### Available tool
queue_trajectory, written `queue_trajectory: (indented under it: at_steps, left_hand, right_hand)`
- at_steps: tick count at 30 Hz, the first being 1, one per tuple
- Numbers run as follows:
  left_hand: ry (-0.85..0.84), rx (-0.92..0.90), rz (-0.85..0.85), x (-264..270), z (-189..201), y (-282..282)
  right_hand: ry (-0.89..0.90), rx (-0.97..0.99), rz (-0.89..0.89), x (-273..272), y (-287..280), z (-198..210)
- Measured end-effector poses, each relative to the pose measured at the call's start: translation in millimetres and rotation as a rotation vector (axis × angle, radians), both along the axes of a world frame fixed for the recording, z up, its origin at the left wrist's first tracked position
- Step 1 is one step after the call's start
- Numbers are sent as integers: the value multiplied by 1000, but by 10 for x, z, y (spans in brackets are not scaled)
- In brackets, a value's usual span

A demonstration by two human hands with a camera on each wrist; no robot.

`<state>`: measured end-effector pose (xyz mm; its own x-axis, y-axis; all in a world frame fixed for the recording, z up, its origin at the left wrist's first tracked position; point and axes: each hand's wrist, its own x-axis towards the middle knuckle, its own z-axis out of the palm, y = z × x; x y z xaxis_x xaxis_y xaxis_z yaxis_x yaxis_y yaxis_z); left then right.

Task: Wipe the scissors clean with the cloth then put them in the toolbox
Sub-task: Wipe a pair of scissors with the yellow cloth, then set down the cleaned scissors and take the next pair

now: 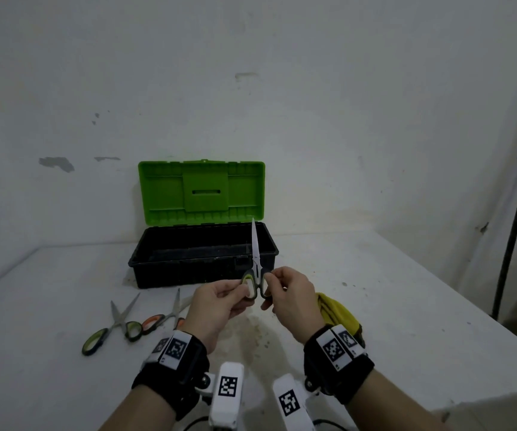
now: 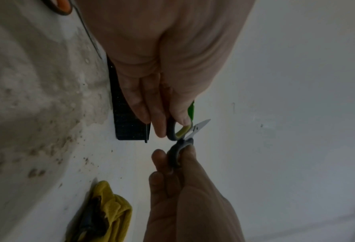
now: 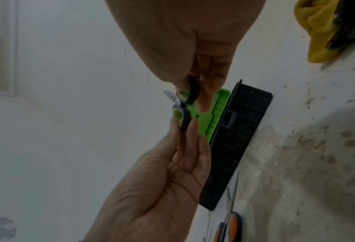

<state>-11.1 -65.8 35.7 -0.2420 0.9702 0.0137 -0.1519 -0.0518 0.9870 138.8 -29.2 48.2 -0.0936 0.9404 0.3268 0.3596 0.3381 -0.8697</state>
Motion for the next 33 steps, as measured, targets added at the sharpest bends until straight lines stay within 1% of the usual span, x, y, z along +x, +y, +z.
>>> queue_trajectory:
  at_steps: [2,4,7,10,13,16,18,20,22,24,27,29,31,33]
  left_hand:
    - [-11,2,9,-18,-10,-7]
    - [-12,9,20,-65,16,2]
    - [7,33,16,-126,82,44]
    - [14,47,28,-172,136,115]
    - [66,74,31,-249,177,241]
    - [172,85,39,-382,255,407]
    - [273,86,105,-591,308,577]
    - [441,79,177,-909,350,762]
    - [620,44,240,-1246,397,916]
    - [727,19,304,-1577,421,1031]
    - [850,-61,354,-2056,375,1171]
    - [919,-143,355,-2354,302,1243]
    - [936,-235,319,-2579,198,1305]
    - [905,-323,249,-2703,84,1361]
  right_hand:
    - [36,19,7,-43,-4,-6]
    - [33,67,-4,-90,11,-6]
    - [-67,164,-31,-191,68,-19]
    - [-244,199,-76,-259,138,-4]
    - [-288,195,-83,-348,273,89]
    - [-320,170,-93,-473,491,229]
    - [-328,146,-107,-548,685,341]
    - [-355,119,-122,-623,935,415]
    - [-405,71,-134,-725,1236,434]
    - [-482,17,-151,-852,1511,434]
    - [-651,-63,-140,-1040,1799,435]
    - [-744,-136,-109,-1149,1935,421]
    - [-826,-202,-77,-1247,2030,389]
    - [-865,-259,-36,-1337,2110,320]
